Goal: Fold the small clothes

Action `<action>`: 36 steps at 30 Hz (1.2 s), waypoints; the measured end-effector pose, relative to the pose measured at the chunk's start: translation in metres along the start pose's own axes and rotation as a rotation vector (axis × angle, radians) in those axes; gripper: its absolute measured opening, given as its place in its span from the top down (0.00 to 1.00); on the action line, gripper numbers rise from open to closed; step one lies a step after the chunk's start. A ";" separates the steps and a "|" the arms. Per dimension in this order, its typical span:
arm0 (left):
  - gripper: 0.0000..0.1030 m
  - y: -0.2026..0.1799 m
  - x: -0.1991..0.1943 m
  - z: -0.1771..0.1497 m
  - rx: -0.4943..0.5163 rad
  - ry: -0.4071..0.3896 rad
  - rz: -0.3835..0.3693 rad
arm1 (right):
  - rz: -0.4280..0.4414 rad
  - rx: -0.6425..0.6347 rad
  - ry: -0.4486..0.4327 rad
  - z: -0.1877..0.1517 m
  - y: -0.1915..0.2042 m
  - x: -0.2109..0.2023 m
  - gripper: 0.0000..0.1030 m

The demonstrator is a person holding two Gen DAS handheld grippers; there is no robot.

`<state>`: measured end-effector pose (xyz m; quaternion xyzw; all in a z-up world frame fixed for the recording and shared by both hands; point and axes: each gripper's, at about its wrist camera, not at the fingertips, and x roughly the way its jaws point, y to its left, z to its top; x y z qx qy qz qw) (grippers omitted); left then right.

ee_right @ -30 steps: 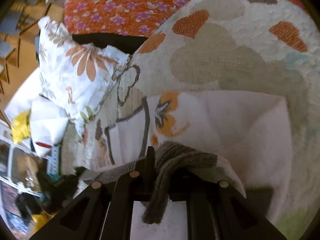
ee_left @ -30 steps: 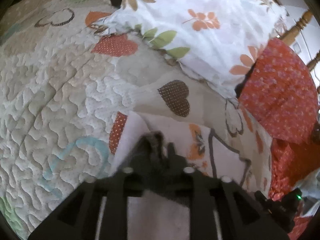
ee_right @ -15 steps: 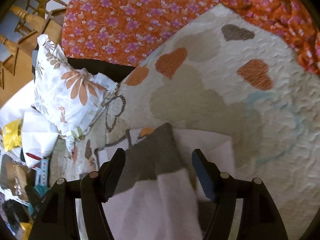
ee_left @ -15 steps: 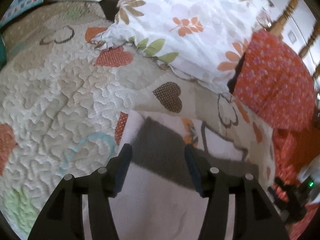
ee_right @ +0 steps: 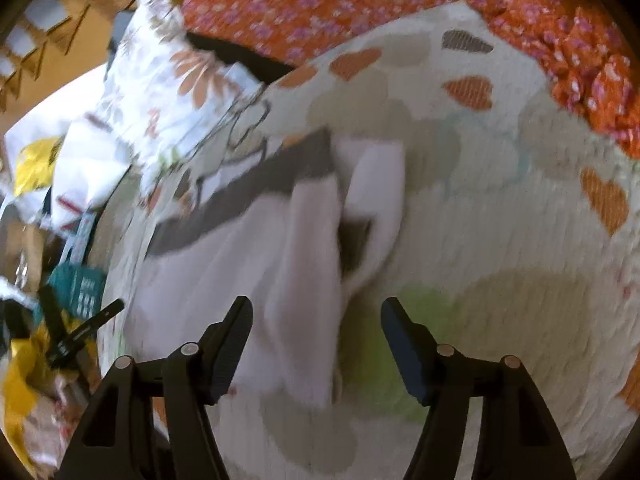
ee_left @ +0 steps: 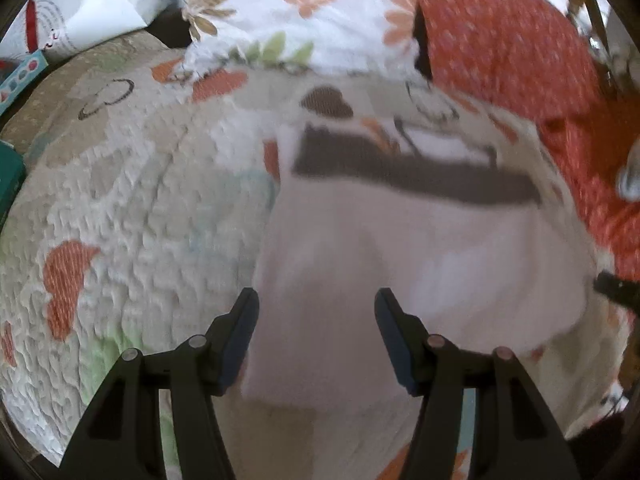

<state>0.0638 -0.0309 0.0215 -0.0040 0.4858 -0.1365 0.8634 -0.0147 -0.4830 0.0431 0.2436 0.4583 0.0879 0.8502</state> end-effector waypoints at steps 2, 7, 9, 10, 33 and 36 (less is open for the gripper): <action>0.42 0.000 0.008 -0.008 0.011 0.024 0.021 | -0.016 -0.043 0.035 -0.015 0.007 0.012 0.49; 0.42 0.002 0.024 -0.017 0.009 0.057 0.063 | -0.032 -0.069 0.072 -0.024 0.019 0.022 0.90; 0.42 0.002 0.023 -0.017 0.004 0.062 0.063 | -0.050 -0.126 0.044 -0.026 0.028 0.002 0.91; 0.42 0.003 0.024 -0.016 -0.001 0.067 0.060 | -0.072 -0.149 0.038 -0.027 0.029 -0.009 0.91; 0.33 -0.004 -0.002 -0.003 -0.081 0.021 0.035 | -0.261 -0.097 -0.111 0.008 0.045 -0.018 0.69; 0.33 -0.002 0.006 -0.006 -0.121 0.055 0.054 | -0.210 -0.096 -0.051 0.008 0.058 0.009 0.69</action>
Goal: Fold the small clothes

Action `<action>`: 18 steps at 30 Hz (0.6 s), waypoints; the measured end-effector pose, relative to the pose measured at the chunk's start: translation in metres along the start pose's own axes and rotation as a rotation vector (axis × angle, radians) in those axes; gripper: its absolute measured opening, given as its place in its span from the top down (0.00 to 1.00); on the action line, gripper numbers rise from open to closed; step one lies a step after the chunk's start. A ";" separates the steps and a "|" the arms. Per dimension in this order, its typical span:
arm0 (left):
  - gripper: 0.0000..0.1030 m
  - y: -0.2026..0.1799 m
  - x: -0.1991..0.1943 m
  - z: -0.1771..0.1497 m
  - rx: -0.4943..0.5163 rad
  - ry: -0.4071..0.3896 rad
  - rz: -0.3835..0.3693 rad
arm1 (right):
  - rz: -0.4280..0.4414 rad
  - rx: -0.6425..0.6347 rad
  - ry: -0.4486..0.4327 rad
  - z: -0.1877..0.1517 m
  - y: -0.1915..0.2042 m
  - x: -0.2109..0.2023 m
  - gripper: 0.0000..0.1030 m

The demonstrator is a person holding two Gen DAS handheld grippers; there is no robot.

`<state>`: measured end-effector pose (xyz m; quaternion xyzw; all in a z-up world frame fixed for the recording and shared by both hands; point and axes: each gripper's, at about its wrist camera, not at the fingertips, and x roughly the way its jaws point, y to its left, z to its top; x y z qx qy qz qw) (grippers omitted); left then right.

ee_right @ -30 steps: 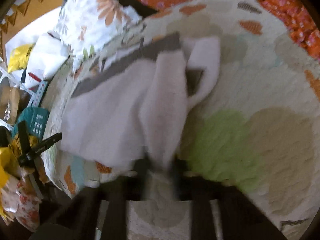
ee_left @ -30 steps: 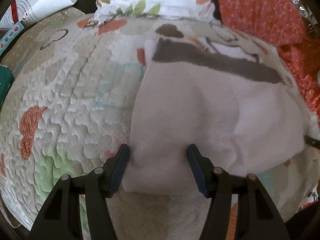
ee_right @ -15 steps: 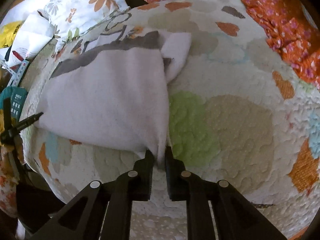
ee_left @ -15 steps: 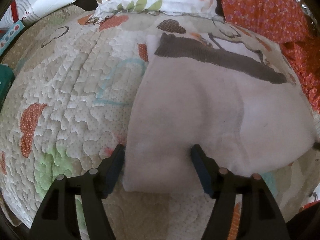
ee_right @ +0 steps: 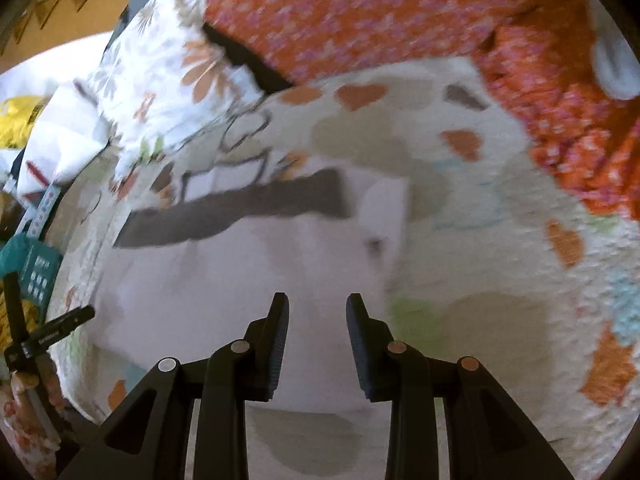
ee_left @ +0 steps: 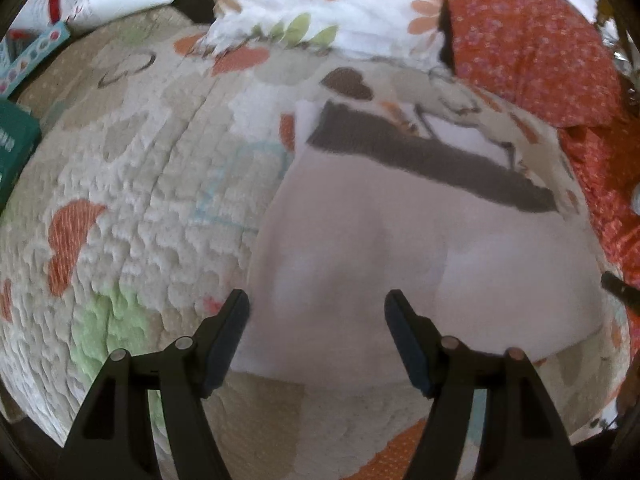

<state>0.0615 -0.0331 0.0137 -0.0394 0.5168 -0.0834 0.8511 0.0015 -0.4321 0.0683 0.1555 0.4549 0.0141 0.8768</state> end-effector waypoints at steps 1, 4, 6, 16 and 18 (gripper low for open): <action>0.33 0.003 0.005 -0.002 -0.015 0.015 0.011 | 0.028 0.009 0.035 -0.001 0.005 0.012 0.69; 0.33 0.016 0.019 -0.007 -0.088 0.066 0.039 | 0.027 0.042 0.120 -0.005 0.007 0.041 0.69; 0.33 0.022 0.017 -0.008 -0.125 0.055 0.017 | 0.034 0.092 0.160 -0.006 -0.003 0.051 0.69; 0.33 0.082 -0.013 -0.006 -0.384 0.003 0.058 | 0.093 0.317 0.086 -0.002 -0.045 0.025 0.67; 0.33 0.080 -0.031 -0.005 -0.397 -0.035 0.020 | 0.070 0.293 0.043 0.003 -0.042 0.015 0.62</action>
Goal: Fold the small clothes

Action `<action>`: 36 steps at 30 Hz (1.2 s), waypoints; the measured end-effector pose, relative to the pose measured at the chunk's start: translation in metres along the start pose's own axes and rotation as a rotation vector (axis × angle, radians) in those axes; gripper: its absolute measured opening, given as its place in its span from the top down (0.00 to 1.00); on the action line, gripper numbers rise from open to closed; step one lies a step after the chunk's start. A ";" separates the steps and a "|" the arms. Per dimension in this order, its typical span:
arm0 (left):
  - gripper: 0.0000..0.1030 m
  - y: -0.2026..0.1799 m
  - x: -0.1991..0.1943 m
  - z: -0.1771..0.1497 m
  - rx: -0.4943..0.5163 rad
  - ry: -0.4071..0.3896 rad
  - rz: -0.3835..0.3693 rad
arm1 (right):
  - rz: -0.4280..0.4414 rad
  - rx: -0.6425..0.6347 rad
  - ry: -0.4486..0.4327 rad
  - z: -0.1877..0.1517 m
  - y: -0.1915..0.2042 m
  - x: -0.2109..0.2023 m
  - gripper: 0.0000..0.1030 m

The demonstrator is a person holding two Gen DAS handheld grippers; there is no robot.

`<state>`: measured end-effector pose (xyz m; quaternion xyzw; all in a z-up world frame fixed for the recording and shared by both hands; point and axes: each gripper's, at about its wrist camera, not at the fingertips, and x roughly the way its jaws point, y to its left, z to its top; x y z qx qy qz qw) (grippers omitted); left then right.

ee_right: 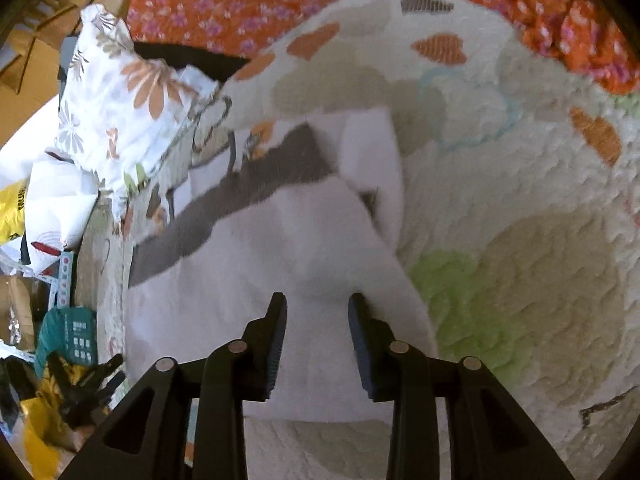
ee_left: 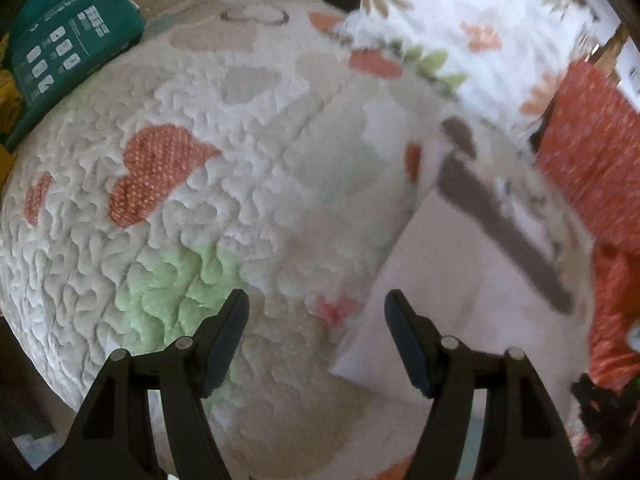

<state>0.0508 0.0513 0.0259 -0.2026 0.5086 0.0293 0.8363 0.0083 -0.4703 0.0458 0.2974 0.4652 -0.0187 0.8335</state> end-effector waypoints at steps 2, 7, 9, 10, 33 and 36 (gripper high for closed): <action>0.33 -0.007 -0.019 -0.003 0.002 -0.029 -0.041 | -0.010 -0.032 -0.044 0.003 0.011 -0.007 0.60; 0.28 -0.021 -0.035 -0.010 0.012 -0.052 -0.082 | 0.010 -0.105 -0.085 0.003 0.034 -0.012 0.57; 0.28 -0.027 -0.029 -0.006 0.026 -0.049 -0.079 | 0.003 -0.149 -0.081 -0.001 0.047 -0.006 0.57; 0.28 -0.027 -0.025 -0.002 0.020 -0.045 -0.070 | -0.007 -0.179 -0.077 -0.004 0.055 -0.002 0.57; 0.28 0.029 -0.021 0.034 -0.142 -0.063 -0.038 | 0.018 -0.767 0.020 -0.126 0.188 0.052 0.56; 0.28 0.036 -0.029 0.037 -0.162 -0.080 -0.056 | 0.026 -0.912 0.007 -0.163 0.225 0.058 0.56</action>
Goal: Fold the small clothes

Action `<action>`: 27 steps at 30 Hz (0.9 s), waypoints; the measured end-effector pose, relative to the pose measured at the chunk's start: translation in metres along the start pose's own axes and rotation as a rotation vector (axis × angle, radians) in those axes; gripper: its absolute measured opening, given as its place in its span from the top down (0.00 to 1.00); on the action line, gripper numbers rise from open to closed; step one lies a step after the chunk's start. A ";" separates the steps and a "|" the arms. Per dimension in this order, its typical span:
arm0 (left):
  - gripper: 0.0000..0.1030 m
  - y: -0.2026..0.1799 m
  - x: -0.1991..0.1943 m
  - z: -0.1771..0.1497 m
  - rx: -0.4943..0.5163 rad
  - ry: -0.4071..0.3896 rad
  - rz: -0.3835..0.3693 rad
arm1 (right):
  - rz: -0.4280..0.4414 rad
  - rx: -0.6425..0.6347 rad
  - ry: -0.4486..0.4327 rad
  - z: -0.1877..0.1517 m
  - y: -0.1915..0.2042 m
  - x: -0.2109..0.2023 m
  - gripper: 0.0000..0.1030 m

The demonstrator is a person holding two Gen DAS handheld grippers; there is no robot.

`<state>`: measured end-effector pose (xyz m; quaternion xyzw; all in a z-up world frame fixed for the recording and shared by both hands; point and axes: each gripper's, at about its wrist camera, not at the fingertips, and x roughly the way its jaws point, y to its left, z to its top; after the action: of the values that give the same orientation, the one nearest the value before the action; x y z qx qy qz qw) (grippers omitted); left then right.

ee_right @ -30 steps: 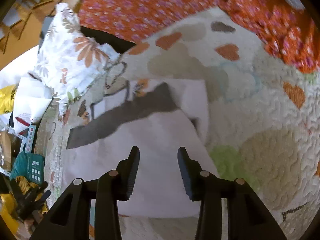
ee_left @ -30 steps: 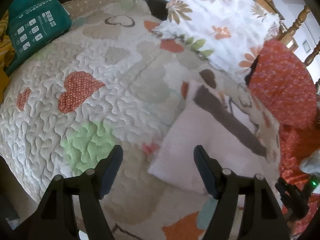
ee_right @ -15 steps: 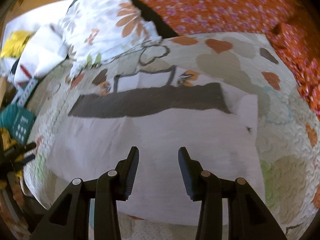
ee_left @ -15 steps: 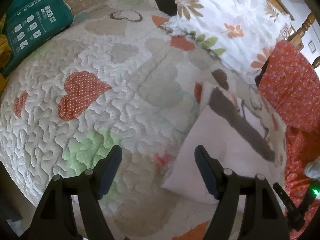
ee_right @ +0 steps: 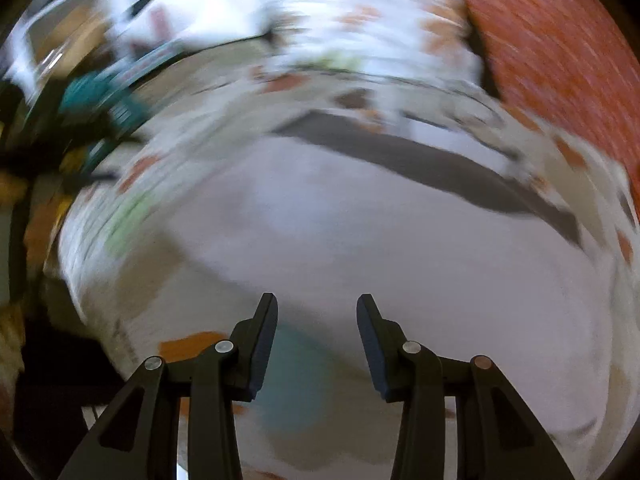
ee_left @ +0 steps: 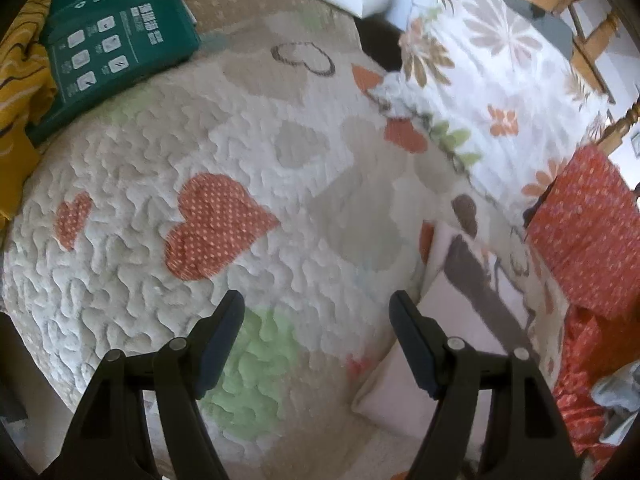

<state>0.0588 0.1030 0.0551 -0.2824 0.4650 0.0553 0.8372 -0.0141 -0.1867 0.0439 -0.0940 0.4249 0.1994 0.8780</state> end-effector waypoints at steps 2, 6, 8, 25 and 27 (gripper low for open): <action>0.28 0.009 -0.005 0.004 -0.027 -0.002 -0.014 | 0.006 -0.072 -0.001 0.005 0.032 0.012 0.56; 0.28 0.032 -0.015 0.010 -0.084 -0.018 -0.010 | -0.035 -0.196 0.020 0.013 0.083 0.049 0.57; 0.28 0.042 -0.020 0.014 -0.111 -0.023 -0.018 | -0.083 -0.242 0.025 0.016 0.097 0.065 0.57; 0.28 0.017 -0.015 0.004 -0.077 -0.006 -0.040 | -0.027 0.205 -0.092 0.075 0.016 0.024 0.94; 0.28 0.004 -0.011 -0.002 -0.052 0.006 -0.053 | -0.034 0.307 -0.144 0.072 -0.028 -0.008 0.94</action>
<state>0.0495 0.1076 0.0614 -0.3165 0.4585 0.0445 0.8292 0.0440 -0.1900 0.0949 0.0486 0.3847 0.1233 0.9135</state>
